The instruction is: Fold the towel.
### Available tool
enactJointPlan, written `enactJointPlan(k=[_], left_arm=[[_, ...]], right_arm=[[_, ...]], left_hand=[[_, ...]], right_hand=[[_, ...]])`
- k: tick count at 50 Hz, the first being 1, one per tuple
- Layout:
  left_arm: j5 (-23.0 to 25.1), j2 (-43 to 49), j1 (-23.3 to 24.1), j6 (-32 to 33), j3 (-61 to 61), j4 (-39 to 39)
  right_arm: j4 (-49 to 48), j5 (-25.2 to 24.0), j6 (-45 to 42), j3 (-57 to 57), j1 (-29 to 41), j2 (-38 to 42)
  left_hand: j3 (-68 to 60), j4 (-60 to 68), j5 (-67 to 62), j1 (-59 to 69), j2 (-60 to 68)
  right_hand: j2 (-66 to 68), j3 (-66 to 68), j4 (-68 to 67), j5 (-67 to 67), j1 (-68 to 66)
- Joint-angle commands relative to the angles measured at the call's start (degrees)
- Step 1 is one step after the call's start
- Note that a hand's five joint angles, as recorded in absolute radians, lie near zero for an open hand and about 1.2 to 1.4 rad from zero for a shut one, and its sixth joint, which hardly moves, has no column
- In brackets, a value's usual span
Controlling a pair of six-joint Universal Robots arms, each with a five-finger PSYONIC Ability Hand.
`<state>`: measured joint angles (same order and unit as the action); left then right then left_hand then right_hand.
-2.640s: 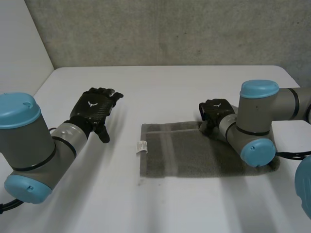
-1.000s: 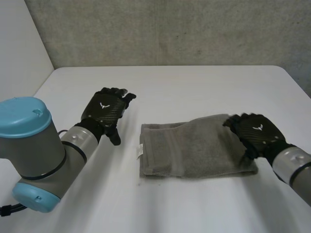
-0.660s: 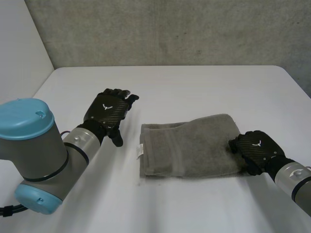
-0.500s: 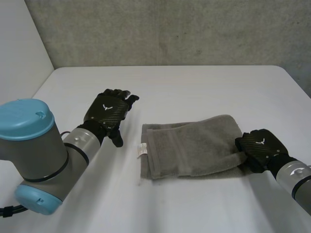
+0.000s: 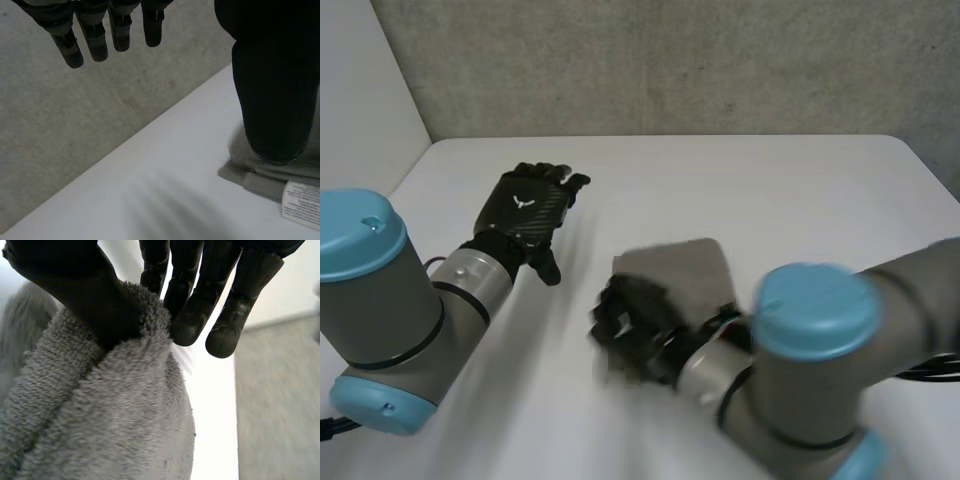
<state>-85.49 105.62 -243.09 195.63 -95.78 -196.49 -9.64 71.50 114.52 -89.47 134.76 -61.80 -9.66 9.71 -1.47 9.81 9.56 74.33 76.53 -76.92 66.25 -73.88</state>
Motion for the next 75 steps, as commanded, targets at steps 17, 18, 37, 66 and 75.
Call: enactJointPlan(k=[17,18,37,66,75], left_arm=[[-2.6,0.4,-0.4,-8.3,5.6,0.0],[-2.8,1.0,-0.2,-8.7,6.2,0.0],[-5.7,12.3,11.7,-19.3,12.8,8.2],[-5.7,13.2,15.5,-21.1,19.8,10.7],[-3.8,15.7,19.7,-20.5,16.8,12.5]], right_arm=[[-5.8,2.0,22.9,-5.5,-4.3,-6.9],[-5.7,1.8,28.0,-6.4,-5.9,-8.6],[6.4,-1.1,67.7,-5.1,-26.9,-11.5],[6.4,-5.9,67.3,-12.2,-38.3,-23.6],[5.8,-6.2,67.1,-10.9,-41.1,-24.4]], left_hand=[[-0.3,0.3,1.5,0.2,0.4],[-0.3,0.3,1.5,0.2,0.4],[-1.6,1.5,0.3,1.4,1.7],[-3.7,3.7,-1.9,3.6,3.8],[-13.0,12.9,-11.2,12.8,13.1]], right_hand=[[-64.3,-66.5,66.9,-66.2,63.9],[-64.3,-66.5,66.9,-66.2,63.9],[-64.3,-66.5,66.9,-66.2,63.9],[-64.3,-66.5,66.9,-66.2,63.9],[-64.3,-66.5,66.9,-66.2,63.9]])
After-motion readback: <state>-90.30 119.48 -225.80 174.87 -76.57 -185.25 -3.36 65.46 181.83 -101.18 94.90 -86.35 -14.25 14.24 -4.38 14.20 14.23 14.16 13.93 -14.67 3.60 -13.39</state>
